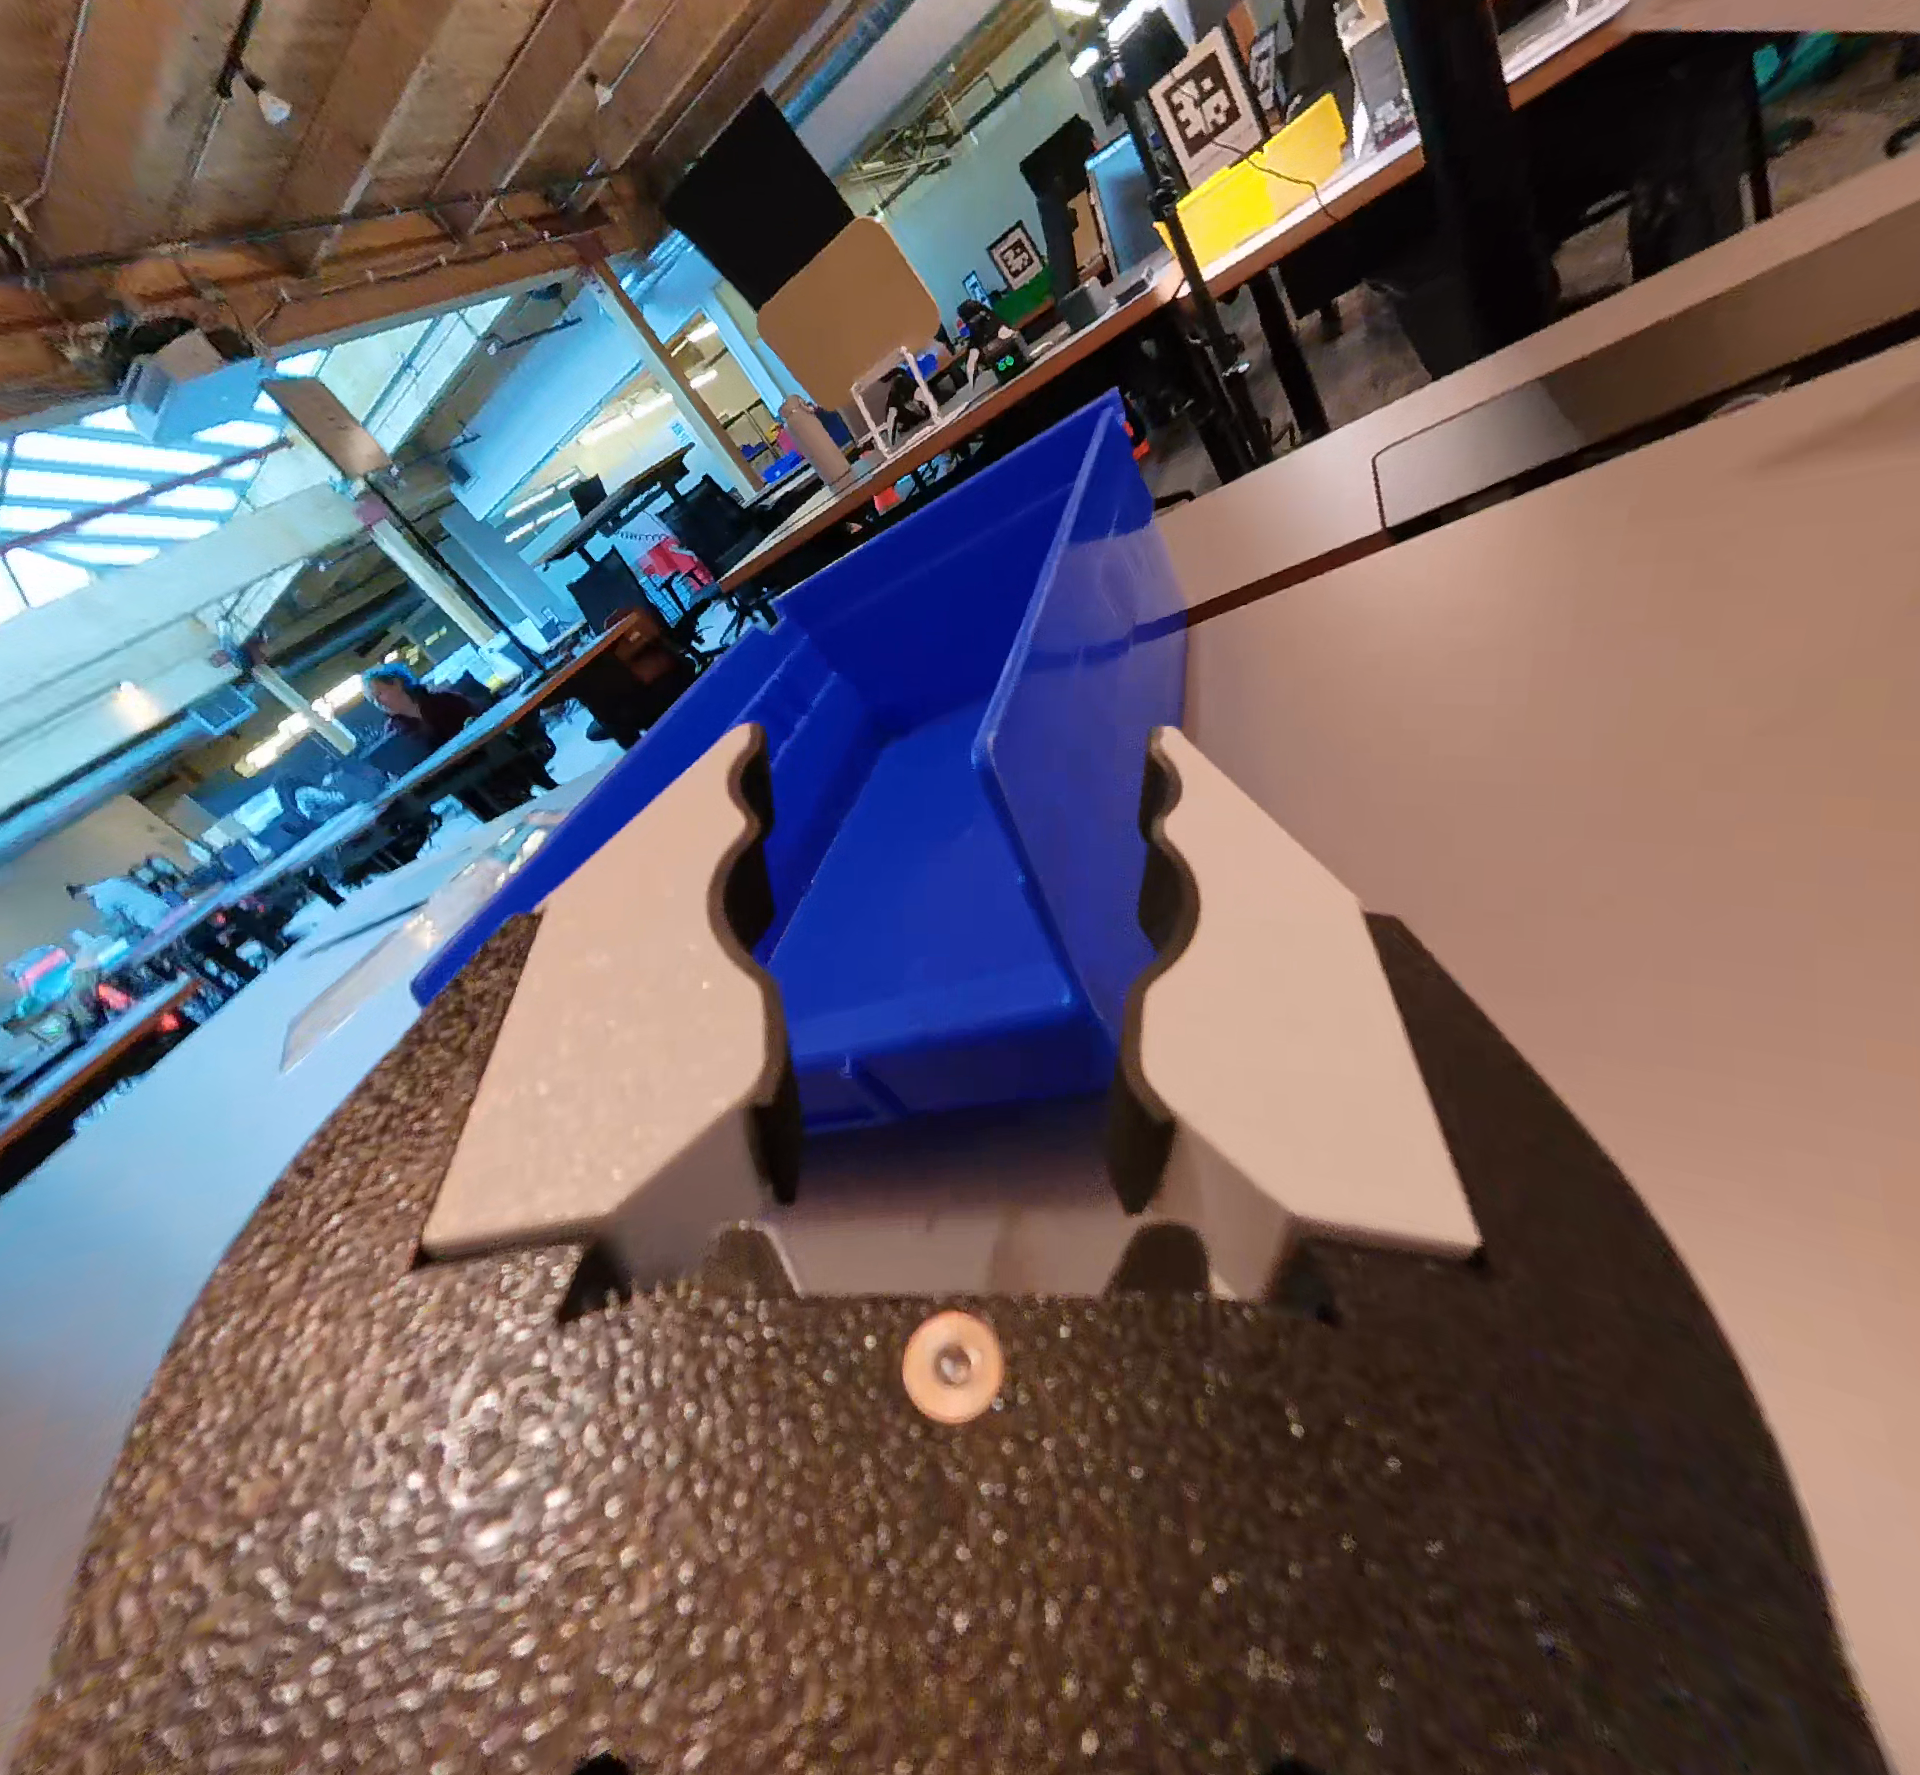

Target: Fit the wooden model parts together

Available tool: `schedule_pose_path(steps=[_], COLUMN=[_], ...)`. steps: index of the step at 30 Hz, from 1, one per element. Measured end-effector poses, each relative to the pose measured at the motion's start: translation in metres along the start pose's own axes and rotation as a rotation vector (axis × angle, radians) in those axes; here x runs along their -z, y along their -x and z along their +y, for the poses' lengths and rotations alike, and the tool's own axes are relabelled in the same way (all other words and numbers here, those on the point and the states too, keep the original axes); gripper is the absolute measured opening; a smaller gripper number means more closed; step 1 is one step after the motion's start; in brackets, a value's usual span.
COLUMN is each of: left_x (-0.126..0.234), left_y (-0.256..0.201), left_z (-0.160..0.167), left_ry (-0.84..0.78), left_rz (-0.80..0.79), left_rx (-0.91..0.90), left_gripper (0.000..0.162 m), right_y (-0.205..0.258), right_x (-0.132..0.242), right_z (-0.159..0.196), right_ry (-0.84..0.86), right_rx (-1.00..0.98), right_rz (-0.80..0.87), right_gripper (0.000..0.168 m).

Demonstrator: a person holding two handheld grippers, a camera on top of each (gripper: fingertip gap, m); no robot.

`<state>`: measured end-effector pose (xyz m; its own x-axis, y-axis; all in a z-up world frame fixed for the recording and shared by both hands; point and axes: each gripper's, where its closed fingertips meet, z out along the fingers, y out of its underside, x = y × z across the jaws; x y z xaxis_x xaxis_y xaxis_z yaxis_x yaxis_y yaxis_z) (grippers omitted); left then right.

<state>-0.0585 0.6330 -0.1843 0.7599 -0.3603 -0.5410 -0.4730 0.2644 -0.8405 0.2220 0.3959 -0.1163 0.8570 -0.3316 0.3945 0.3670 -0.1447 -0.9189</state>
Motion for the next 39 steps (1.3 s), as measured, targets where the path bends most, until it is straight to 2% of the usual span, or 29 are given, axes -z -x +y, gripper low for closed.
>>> schedule_pose_path(steps=[3, 5, 8, 11, 12, 15, 17, 20, 22, 24, 26, 28, 32, 36, 39], left_x=[0.014, 0.028, 0.048, 0.058, 0.057, 0.045, 0.036, 0.031, 0.032, 0.034, 0.036, 0.039, 0.044, 0.047, 0.049], left_y=[0.004, -0.001, -0.018, -0.034, -0.035, -0.040, -0.047, -0.069, -0.086, -0.097, -0.101, -0.104, -0.109, -0.113, -0.119], left_z=[-0.007, -0.024, -0.065, -0.102, -0.111, -0.124, -0.121, -0.114, -0.108, -0.099, -0.094, -0.091, -0.089, -0.091, -0.095], left_ry=[-0.014, -0.072, -0.190, -0.245, -0.253, -0.248, -0.232, -0.228, -0.211, -0.196, -0.211, -0.220, -0.228, -0.237, -0.245], left_rz=[-0.010, 0.053, 0.283, 0.593, 0.652, 0.733, 0.700, 0.681, 0.693, 0.682, 0.649, 0.631, 0.636, 0.666, 0.693], left_rx=[0.114, 0.191, 0.341, 0.560, 0.631, 0.735, 0.719, 0.690, 0.681, 0.665, 0.629, 0.591, 0.493, 0.485, 0.481], left_gripper=[0.072, 0.070, 0.070, 0.076, 0.080, 0.082, 0.088, 0.086, 0.086, 0.086, 0.079, 0.077, 0.077, 0.076, 0.075], right_y=[0.048, 0.073, 0.097, 0.094, 0.084, 0.047, 0.003, -0.060, -0.086, -0.098, -0.107, -0.115, -0.126, -0.138, -0.150], right_x=[0.013, 0.024, 0.041, 0.049, 0.049, 0.032, 0.006, -0.023, -0.037, -0.045, -0.049, -0.049, -0.049, -0.046, -0.040], right_z=[-0.051, -0.077, -0.096, -0.096, -0.094, -0.065, -0.028, 0.014, 0.045, 0.071, 0.085, 0.094, 0.120, 0.143, 0.157], right_ry=[-0.131, -0.198, -0.253, -0.243, -0.242, -0.170, -0.106, -0.092, -0.043, 0.003, -0.006, -0.009, 0.060, 0.159, 0.172], right_rx=[-0.008, -0.077, -0.215, -0.388, -0.462, -0.581, -0.600, -0.812, -0.827, -0.866, -0.988, -1.009, -1.056, -1.077, -1.218], right_rz=[-0.079, -0.171, -0.382, -0.552, -0.565, -0.541, -0.399, -0.267, -0.190, -0.132, -0.104, -0.049, 0.038, 0.122, 0.196], right_gripper=[0.000, 0.000, 0.000, 0.000, 0.000, 0.000, 0.000, 0.000, 0.000, 0.000, 0.000, 0.000, 0.000, 0.000, 0.000])
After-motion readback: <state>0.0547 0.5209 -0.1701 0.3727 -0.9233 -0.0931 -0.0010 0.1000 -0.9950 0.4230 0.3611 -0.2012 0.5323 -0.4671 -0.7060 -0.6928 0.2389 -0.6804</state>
